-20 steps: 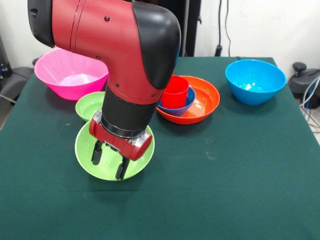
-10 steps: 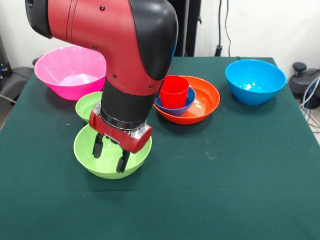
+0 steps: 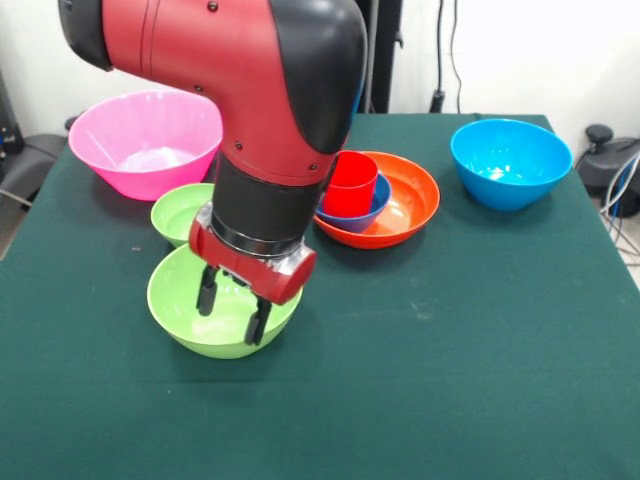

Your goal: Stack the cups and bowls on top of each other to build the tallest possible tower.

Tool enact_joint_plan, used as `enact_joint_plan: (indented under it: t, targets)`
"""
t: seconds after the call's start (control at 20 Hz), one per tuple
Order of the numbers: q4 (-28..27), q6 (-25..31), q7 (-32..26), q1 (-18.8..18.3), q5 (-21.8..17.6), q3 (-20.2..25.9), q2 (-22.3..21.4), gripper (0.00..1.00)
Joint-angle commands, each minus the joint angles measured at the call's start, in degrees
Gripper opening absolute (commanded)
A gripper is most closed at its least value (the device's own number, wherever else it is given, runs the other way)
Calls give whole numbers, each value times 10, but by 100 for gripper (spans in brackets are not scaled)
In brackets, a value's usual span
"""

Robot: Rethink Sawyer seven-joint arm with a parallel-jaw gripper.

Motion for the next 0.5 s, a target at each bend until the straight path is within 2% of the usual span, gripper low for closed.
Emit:
enact_joint_plan:
  t: [0.05, 0.5]
  targets:
    - [29, 19, 50, 31, 16, 35, 2, 100]
    - [26, 13, 41, 37, 22, 28, 15, 100]
